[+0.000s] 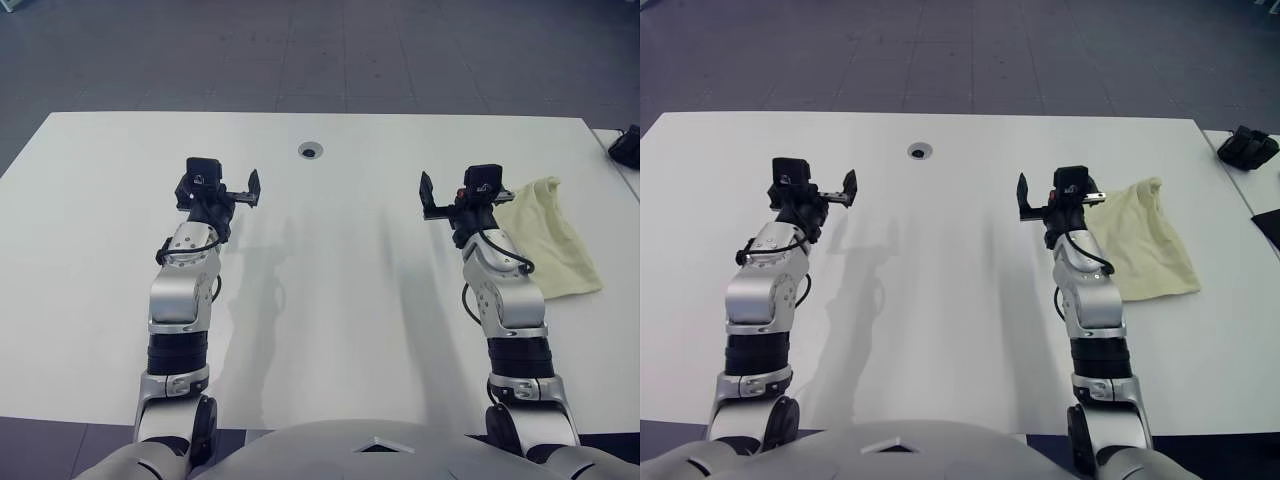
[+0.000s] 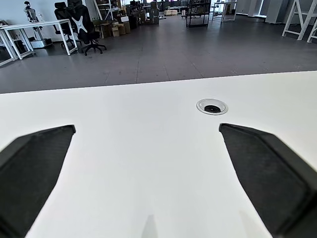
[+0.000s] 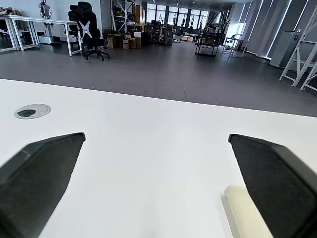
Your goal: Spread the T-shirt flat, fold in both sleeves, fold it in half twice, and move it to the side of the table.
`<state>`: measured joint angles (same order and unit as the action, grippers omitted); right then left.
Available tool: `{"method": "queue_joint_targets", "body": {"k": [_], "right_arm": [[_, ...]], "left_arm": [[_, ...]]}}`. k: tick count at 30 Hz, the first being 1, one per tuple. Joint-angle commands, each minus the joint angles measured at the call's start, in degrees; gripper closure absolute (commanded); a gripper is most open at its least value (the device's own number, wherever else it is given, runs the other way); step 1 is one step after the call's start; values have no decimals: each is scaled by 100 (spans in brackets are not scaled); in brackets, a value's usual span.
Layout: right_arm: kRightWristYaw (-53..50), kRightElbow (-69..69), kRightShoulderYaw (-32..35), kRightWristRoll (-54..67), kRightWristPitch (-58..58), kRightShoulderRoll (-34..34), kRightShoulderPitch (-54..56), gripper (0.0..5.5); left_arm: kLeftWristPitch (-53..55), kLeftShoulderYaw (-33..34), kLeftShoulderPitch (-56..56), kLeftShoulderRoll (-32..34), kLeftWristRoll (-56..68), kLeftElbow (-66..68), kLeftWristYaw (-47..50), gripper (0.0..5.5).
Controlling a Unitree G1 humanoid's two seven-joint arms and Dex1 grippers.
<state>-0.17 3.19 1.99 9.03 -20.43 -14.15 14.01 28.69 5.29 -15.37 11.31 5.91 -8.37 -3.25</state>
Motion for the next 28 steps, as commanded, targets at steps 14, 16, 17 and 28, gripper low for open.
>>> {"method": "queue_joint_targets", "body": {"k": [14, 16, 17, 28], "right_arm": [[156, -117, 91, -326, 10, 323, 164, 11], [160, -114, 105, -353, 14, 340, 165, 11], [161, -133, 111, -362, 27, 346, 168, 11], [208, -41, 139, -367, -67, 332, 109, 11]], "left_arm": [[5, -78, -162, -32, -14, 112, -117, 10], [-4, -87, -160, -27, -11, 116, -135, 10], [-16, -83, -161, -29, -12, 136, -133, 10], [-8, -81, -149, -110, -31, 150, -75, 10]]}}
